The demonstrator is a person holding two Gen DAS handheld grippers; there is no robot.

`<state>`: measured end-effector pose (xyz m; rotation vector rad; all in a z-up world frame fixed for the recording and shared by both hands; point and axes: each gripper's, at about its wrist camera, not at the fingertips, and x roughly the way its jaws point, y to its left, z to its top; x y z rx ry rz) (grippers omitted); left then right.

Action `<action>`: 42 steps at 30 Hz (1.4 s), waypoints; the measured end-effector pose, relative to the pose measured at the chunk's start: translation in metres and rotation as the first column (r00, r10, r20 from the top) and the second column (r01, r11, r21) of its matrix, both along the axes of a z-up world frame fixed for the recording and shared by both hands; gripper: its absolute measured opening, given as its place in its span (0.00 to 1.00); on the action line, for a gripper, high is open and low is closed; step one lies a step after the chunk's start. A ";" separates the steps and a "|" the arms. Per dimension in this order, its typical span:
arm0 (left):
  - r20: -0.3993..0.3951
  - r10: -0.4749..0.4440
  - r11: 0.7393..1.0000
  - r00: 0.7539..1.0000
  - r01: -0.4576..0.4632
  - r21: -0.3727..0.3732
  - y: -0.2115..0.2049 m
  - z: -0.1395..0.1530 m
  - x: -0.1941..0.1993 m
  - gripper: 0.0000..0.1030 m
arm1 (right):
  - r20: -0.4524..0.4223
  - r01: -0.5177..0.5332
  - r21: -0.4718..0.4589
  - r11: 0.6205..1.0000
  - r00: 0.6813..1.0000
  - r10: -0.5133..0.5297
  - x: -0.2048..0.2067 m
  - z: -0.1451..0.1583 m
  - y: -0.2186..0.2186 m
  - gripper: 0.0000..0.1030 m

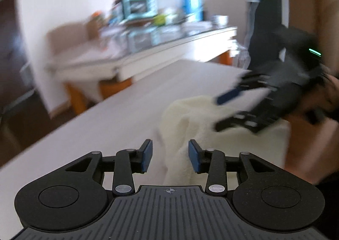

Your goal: Fold towel

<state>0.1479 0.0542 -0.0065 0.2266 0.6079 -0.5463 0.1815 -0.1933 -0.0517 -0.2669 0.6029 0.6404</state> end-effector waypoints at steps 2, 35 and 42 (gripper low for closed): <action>-0.026 0.022 1.000 0.999 -0.023 -0.017 0.003 0.000 0.014 0.38 | 0.003 -0.002 -0.019 1.000 1.000 0.002 -0.004 -0.004 -0.001 0.64; -0.060 -0.049 0.931 0.997 0.067 0.360 -0.036 -0.030 0.044 0.65 | 0.054 0.069 -0.046 0.997 0.996 -0.067 -0.018 -0.009 -0.033 0.82; 0.065 0.083 0.870 0.994 -0.104 0.481 -0.009 -0.034 0.077 0.64 | 0.050 0.092 -0.049 0.995 0.995 -0.089 -0.018 -0.009 -0.035 0.85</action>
